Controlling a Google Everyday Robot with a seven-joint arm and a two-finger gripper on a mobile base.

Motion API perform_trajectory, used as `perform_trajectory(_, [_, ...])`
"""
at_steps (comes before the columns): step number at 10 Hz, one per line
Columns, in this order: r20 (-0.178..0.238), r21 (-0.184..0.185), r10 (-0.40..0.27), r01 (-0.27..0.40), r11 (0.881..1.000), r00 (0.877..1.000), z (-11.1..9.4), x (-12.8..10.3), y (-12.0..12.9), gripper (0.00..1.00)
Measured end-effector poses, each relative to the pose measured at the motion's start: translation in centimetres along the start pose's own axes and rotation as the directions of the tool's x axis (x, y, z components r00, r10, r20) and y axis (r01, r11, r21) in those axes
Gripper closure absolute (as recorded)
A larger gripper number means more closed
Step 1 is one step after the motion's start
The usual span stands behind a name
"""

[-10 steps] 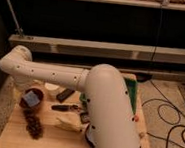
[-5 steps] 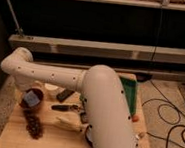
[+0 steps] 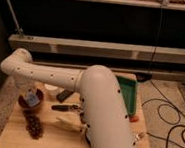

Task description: Wipe tray with sponge

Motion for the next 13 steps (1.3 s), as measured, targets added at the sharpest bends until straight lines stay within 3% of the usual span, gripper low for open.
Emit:
perform_trajectory(2, [0.003,-0.001,-0.003,0.003,1.000,1.000,0.20,-0.02,-0.08,0.55])
perform_trajectory(4, [0.003,-0.002,-0.008,0.008,1.000,1.000,0.22,0.00,-0.14,0.39])
perform_trajectory(6, [0.002,-0.002,-0.015,0.015,1.000,1.000,0.21,0.09,-0.29,0.31])
perform_trajectory(13, [0.022,-0.003,-0.009,0.009,1.000,1.000,0.94,-0.12,0.06,0.31])
